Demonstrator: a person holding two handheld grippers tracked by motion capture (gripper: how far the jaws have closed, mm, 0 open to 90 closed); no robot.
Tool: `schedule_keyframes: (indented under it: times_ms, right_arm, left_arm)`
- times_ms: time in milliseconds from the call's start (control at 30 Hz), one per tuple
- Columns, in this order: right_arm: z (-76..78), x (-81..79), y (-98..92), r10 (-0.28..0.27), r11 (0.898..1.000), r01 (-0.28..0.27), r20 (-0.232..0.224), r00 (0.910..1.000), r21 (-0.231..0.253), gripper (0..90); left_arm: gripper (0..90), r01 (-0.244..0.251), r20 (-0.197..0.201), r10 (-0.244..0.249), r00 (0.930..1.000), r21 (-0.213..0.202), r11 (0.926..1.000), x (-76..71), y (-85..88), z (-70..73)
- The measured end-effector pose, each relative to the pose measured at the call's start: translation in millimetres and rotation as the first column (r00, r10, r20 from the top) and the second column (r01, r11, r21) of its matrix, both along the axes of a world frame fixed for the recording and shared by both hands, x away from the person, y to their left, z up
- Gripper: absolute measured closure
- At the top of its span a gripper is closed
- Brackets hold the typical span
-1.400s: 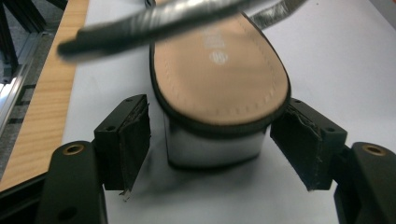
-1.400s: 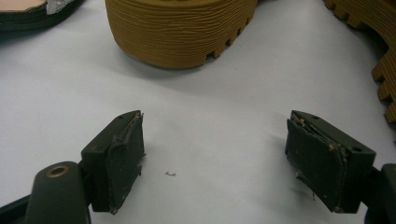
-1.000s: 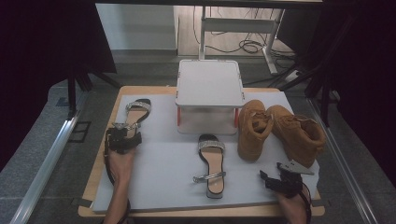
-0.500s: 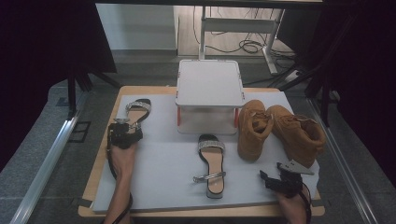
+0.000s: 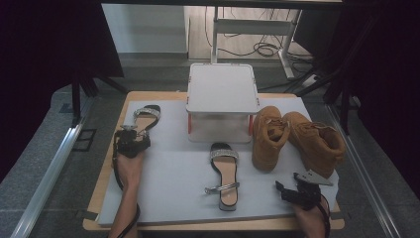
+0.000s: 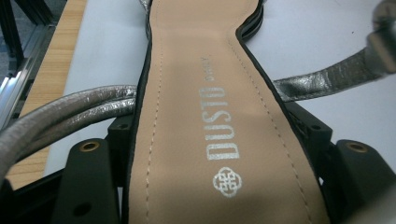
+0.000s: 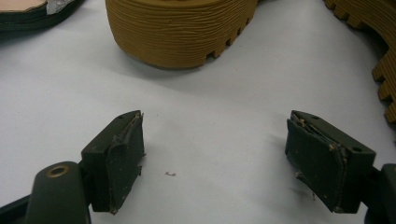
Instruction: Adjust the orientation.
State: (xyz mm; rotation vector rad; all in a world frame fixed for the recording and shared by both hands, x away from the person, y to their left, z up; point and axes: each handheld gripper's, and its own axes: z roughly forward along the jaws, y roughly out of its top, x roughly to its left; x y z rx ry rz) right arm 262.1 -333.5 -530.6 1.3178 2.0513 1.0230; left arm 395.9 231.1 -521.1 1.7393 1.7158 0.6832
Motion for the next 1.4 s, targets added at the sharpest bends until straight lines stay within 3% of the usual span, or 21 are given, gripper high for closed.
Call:
schedule_keyframes:
  times_ms: [733,1400]
  right_arm:
    - [0.0,0.0,0.1,-0.001,1.000,0.001,0.000,1.0000,0.001,20.4]
    - [0.2,-0.2,0.2,-0.001,1.000,0.001,-0.002,1.0000,0.000,20.4]
  left_arm:
    - [37.8,0.070,0.052,-0.068,0.9963,-0.039,0.9968,-26.2,4.7,7.1]
    - [38.0,0.173,0.098,-0.170,0.9805,-0.025,0.9845,-72.9,-12.5,27.4]
